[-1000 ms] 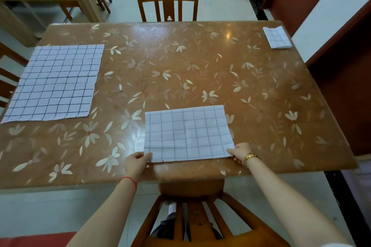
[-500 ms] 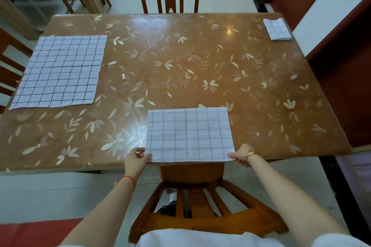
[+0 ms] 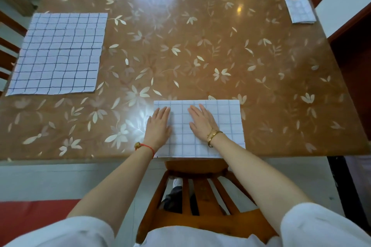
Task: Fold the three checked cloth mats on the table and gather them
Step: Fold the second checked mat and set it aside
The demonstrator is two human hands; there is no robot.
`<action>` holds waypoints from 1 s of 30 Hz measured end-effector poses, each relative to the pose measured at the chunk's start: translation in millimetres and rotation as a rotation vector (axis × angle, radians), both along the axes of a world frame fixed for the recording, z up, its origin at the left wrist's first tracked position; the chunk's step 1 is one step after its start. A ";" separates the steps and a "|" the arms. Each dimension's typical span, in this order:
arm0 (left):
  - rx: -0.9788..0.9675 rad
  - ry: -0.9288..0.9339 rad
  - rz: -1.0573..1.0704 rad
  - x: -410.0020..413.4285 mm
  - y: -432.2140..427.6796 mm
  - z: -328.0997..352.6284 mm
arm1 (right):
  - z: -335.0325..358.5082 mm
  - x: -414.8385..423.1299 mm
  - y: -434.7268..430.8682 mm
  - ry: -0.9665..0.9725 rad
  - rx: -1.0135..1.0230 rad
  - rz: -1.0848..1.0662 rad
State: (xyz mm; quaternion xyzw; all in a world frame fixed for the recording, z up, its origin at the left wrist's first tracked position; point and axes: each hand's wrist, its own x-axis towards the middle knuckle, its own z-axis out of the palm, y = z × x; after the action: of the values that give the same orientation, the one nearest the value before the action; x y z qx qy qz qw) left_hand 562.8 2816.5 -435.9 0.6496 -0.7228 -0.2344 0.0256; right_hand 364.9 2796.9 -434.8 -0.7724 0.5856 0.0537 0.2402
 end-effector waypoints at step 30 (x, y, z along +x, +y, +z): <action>0.100 -0.076 -0.013 6.5 -41.7 -15.7 | -23.8 -135.6 -9.5 0.276 -0.065 -0.434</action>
State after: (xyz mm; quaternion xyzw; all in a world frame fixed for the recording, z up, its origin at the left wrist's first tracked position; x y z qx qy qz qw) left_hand 569.2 2774.8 -451.5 0.6537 -0.7149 -0.2456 -0.0360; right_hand 229.4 2787.4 -458.6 -0.6212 0.7663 0.0867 0.1391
